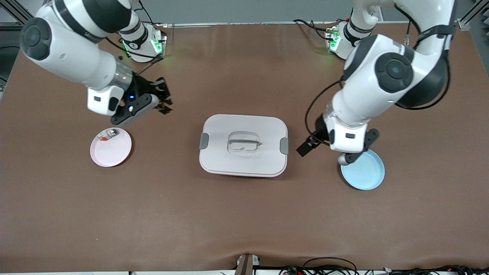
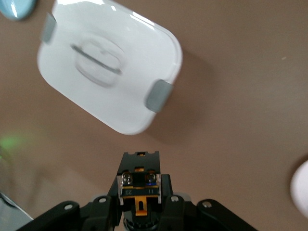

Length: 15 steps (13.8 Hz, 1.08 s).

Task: Transfer orange switch to right arm and place
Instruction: 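Carry the switch with the right gripper over the white plate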

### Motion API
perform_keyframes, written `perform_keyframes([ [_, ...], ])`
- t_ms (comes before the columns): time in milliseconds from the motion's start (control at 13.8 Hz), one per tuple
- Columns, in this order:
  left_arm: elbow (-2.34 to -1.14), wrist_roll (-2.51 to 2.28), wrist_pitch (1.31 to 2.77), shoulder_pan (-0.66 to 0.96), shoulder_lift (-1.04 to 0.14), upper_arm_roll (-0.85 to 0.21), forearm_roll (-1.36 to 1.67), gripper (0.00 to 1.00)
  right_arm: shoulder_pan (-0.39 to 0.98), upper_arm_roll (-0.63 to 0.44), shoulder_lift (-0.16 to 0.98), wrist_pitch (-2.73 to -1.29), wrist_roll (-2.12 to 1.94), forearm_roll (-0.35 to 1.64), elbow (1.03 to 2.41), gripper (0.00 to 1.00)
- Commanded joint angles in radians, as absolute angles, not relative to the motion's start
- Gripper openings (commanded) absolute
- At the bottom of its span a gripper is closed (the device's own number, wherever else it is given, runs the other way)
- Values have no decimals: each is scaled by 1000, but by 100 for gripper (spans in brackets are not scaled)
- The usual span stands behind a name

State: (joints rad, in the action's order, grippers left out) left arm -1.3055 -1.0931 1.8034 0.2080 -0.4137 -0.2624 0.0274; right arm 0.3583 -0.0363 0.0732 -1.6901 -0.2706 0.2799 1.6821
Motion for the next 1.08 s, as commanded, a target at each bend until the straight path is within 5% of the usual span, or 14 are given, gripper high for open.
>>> perform_keyframes([
  [0,-1316,-912,1735,144,-382,-261,-15,100,269,-20,54,-1632,-536,195,1687,0],
  [506,-1319,-517,1605,-26,-298,-262,-80,100,114,-20,31,-1698,-1099,-44,1765,0],
  [1012,-1327,-361,1442,-89,-189,-267,-81,100,-64,-20,29,-2133,-1431,-101,2115,0],
])
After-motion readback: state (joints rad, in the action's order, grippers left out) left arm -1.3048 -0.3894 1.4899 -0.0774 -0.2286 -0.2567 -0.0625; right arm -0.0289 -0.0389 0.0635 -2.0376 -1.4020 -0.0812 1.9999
